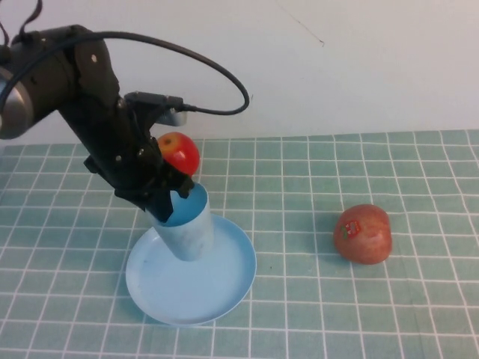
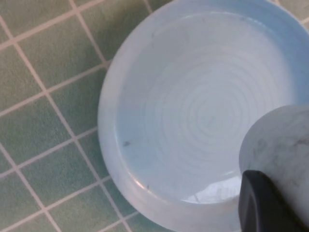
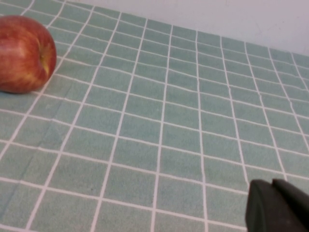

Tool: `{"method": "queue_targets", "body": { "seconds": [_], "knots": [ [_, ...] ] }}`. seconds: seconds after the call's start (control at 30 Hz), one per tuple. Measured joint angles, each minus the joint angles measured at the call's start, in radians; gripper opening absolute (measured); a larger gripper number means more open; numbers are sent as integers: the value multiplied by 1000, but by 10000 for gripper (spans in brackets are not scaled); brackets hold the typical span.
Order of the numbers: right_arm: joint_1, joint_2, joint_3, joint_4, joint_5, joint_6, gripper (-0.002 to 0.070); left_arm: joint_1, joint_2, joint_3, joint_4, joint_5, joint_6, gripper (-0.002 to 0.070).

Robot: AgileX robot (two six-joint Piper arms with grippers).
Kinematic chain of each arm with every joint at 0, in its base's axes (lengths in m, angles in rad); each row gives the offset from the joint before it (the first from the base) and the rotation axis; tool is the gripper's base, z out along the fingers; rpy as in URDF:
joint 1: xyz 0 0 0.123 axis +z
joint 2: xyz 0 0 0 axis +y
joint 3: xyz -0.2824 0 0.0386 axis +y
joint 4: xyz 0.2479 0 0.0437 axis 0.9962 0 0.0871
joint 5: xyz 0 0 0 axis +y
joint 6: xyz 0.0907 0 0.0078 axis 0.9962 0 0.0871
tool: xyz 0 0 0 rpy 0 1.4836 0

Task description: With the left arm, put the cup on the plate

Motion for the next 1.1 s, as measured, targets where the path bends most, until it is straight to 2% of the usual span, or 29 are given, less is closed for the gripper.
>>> {"method": "queue_targets", "body": {
  "seconds": [0.23, 0.33, 0.53, 0.67, 0.77, 0.87, 0.93, 1.1],
  "knots": [
    [0, 0, 0, 0, 0, 0, -2, -1, 101, 0, 49, -62, -32, 31],
    [0, 0, 0, 0, 0, 0, -2, -1, 120, 2, 49, -83, -34, 93],
    [0, 0, 0, 0, 0, 0, -2, -1, 117, -5, 62, -95, -35, 285],
    [0, 0, 0, 0, 0, 0, -2, -1, 60, -51, 110, -72, -50, 318],
    [0, 0, 0, 0, 0, 0, -2, -1, -42, -99, 119, -53, -69, 287],
    [0, 0, 0, 0, 0, 0, -2, -1, -169, -123, 71, -21, -76, 134],
    [0, 0, 0, 0, 0, 0, -2, -1, -249, -128, 6, 16, -47, 63],
    [0, 0, 0, 0, 0, 0, -2, -1, -427, -101, -47, 55, -31, 8]
  ]
}}
